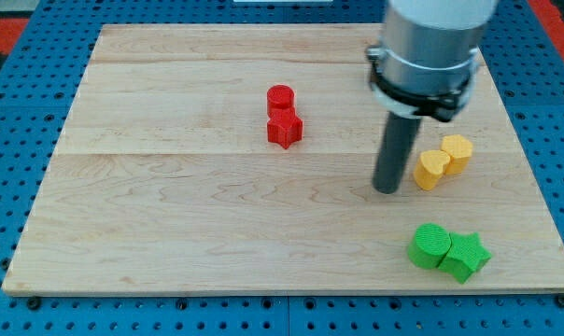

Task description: Separate the green star and green circle

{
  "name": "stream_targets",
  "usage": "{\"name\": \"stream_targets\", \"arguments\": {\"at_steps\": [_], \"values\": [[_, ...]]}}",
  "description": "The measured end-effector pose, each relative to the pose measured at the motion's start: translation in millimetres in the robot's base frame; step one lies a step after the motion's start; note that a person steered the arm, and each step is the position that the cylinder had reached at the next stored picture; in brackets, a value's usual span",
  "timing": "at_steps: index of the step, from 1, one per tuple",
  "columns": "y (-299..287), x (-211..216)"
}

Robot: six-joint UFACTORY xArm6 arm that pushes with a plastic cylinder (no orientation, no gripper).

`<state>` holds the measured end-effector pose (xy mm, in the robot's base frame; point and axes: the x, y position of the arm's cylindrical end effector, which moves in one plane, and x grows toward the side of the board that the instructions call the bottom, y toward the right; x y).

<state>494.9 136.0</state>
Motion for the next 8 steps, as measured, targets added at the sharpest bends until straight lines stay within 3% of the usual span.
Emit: {"name": "stream_targets", "arguments": {"at_steps": [1, 3, 4, 5, 6, 7, 8], "values": [[54, 16], [105, 44], [107, 66], [59, 67], [85, 66], [146, 78], [110, 122]]}}
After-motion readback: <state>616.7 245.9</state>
